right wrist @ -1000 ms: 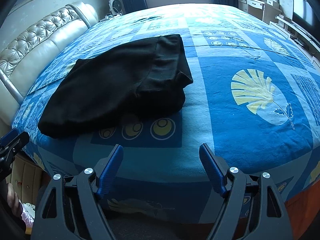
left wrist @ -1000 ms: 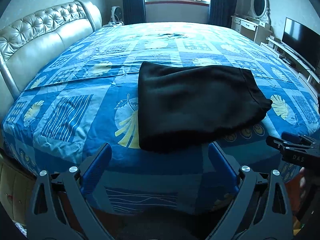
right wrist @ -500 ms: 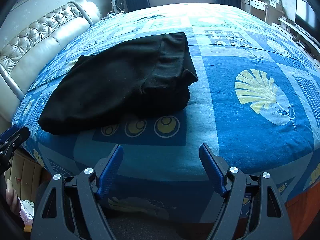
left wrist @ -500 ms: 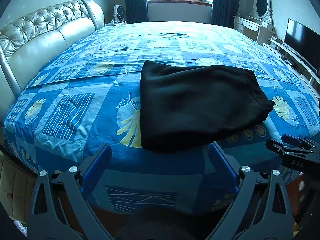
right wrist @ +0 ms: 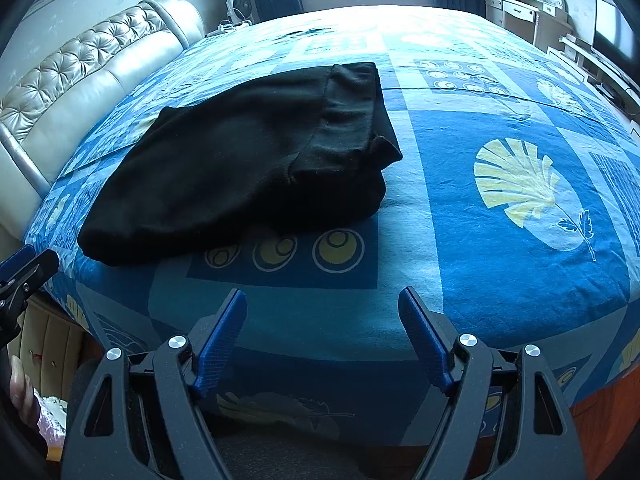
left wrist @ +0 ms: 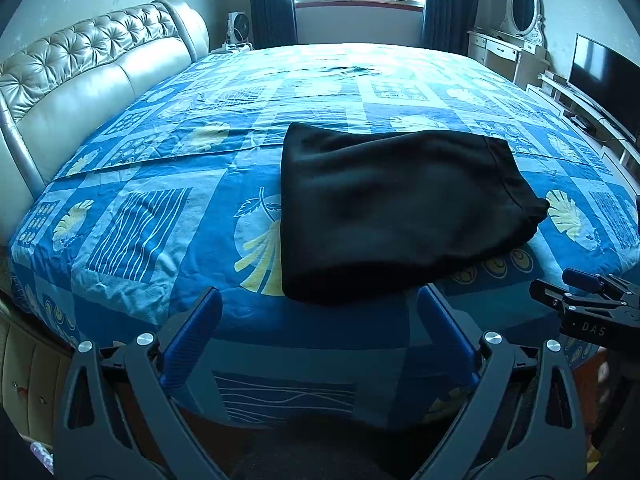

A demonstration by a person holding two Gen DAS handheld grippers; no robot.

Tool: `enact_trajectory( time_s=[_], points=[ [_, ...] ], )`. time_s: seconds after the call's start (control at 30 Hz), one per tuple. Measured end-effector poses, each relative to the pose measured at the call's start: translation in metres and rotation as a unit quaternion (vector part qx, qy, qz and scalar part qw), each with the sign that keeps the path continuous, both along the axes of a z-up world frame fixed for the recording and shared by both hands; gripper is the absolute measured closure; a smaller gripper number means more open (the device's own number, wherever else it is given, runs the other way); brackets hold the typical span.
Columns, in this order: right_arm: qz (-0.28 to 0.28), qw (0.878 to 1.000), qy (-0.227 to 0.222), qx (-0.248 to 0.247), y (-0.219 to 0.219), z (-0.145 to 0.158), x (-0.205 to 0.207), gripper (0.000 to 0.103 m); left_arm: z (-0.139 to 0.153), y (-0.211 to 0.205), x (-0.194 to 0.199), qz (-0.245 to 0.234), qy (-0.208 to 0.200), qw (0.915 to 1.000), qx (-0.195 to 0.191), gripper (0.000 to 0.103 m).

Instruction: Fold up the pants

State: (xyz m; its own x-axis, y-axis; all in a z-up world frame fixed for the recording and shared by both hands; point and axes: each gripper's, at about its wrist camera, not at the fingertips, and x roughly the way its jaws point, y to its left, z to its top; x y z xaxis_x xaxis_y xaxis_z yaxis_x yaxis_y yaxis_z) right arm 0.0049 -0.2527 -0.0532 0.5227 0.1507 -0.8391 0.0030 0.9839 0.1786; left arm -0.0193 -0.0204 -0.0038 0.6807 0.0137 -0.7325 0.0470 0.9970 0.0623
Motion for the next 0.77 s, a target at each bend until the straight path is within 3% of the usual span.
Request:
enact_trajectory(
  time_s=[0.3, 0.4, 0.53, 0.63, 0.77],
  points=[
    [0.005, 1.000, 0.003, 0.001, 0.001, -0.002, -0.001, 0.026, 0.002, 0.001, 0.000, -0.005, -0.001, 0.9999, -0.011, 0.002],
    [0.008, 1.000, 0.002, 0.001, 0.002, -0.002, -0.001, 0.026, 0.007, -0.003, -0.001, 0.006, -0.013, 0.9999, 0.006, 0.002],
    [0.011, 1.000, 0.000, 0.001, 0.003, -0.001, -0.001, 0.026, 0.016, 0.000, -0.008, -0.013, -0.035, 0.9990, -0.025, 0.002],
    [0.011, 1.000, -0.008, 0.003, 0.002, 0.002, -0.001, 0.026, 0.017, 0.002, -0.006, 0.004, -0.030, 0.9991, -0.030, 0.002],
    [0.005, 1.000, -0.013, 0.004, -0.002, 0.003, -0.001, 0.026, 0.014, -0.002, -0.006, 0.013, -0.037, 0.9992, -0.002, 0.002]
  ],
)
